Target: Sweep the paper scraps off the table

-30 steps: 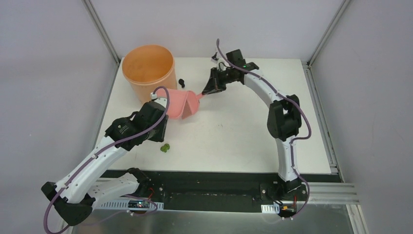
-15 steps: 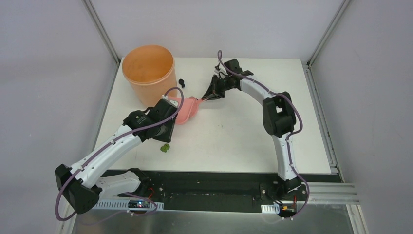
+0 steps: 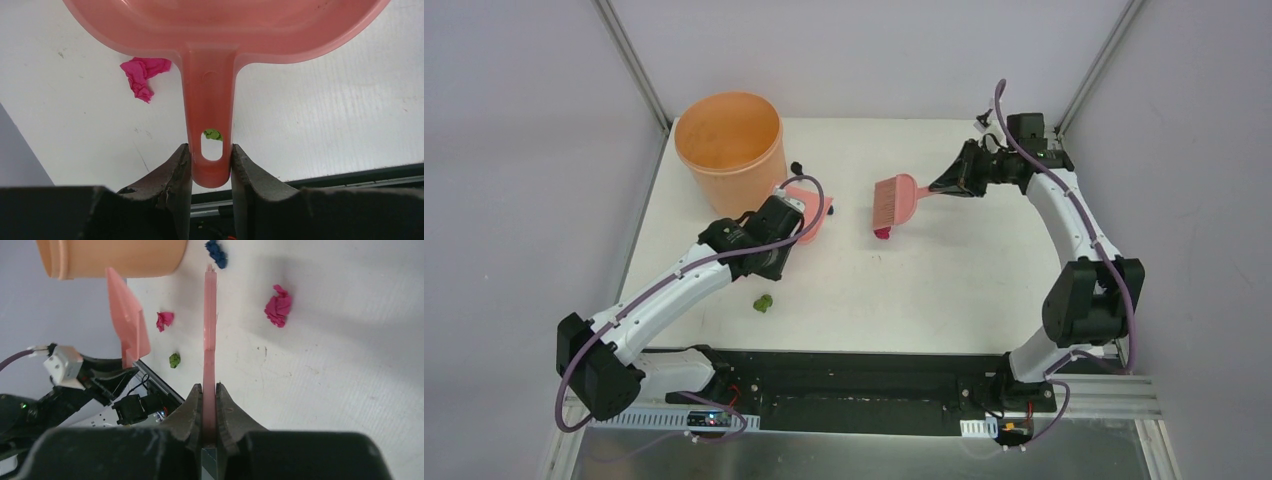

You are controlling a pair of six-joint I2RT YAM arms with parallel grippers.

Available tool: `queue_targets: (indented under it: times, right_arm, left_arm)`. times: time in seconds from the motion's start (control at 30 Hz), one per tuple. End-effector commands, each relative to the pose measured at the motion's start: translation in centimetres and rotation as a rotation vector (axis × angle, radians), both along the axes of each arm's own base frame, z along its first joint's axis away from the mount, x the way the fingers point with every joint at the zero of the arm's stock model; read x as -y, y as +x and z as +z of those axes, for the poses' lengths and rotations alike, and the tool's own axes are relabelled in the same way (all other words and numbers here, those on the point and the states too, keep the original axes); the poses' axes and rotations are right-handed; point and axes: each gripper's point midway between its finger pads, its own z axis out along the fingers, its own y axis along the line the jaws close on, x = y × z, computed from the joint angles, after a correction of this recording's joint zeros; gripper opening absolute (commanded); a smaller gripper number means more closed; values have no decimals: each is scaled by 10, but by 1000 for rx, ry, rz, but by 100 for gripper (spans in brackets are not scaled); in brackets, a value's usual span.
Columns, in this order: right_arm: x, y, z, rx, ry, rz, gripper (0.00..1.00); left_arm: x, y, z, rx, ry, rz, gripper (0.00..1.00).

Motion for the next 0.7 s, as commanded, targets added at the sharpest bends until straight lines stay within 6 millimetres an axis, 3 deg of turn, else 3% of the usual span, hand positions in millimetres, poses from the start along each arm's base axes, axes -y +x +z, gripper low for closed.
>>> queue_targets:
  times: [0.0, 0.17, 0.27, 0.43, 0.6, 0.67]
  right_arm:
    - [-28, -2, 25, 101, 55, 142, 0]
    - [-60, 44, 37, 285, -8, 164, 0]
    - [-88, 67, 37, 306, 73, 153, 0]
    - [-142, 93, 21, 279, 188, 166, 0]
    - [-181, 124, 17, 358, 276, 146, 0]
    - [-193, 144, 18, 327, 348, 53, 0]
  left_arm:
    - [-5, 17, -5, 72, 46, 21, 0]
    - [-18, 20, 1, 124, 82, 76, 0]
    - [-25, 22, 8, 179, 71, 124, 0]
    - [-29, 24, 14, 238, 3, 151, 0]
    - [-27, 26, 6, 202, -13, 152, 0]
    - [-26, 27, -1, 168, -3, 153, 0]
